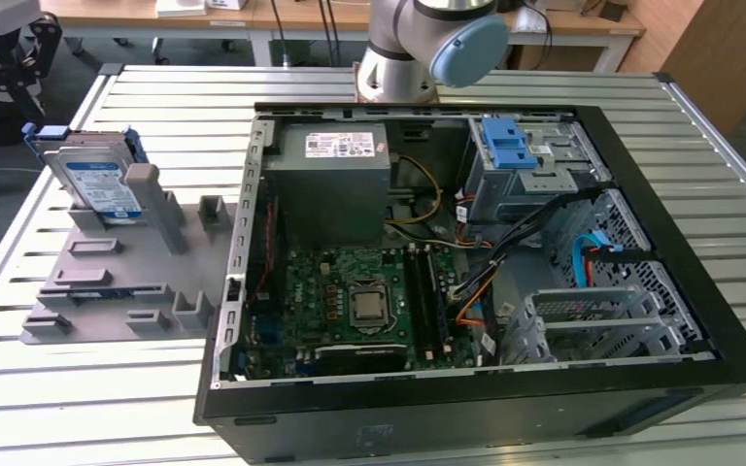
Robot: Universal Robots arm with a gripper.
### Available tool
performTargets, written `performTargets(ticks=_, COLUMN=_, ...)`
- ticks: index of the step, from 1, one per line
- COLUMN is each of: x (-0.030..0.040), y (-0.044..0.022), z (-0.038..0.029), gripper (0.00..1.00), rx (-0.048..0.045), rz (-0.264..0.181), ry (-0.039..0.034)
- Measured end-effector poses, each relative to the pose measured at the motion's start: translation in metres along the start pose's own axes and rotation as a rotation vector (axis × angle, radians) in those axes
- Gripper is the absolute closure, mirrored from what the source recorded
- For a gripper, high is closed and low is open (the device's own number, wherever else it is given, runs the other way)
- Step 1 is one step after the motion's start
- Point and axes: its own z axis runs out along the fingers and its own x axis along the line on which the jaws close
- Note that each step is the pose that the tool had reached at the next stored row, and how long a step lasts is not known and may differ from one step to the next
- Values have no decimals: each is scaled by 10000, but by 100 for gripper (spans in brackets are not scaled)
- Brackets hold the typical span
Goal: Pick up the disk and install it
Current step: 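Pick up the disk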
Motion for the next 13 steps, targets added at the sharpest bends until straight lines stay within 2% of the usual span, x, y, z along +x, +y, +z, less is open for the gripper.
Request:
performTargets(ticks=4, x=0, y=0, z=1, gripper=89, rx=-6, rz=-441, ry=17)
performTargets(ticks=13, x=1, y=1, z=1, gripper=89, rx=-24, rz=-1955, ry=80)
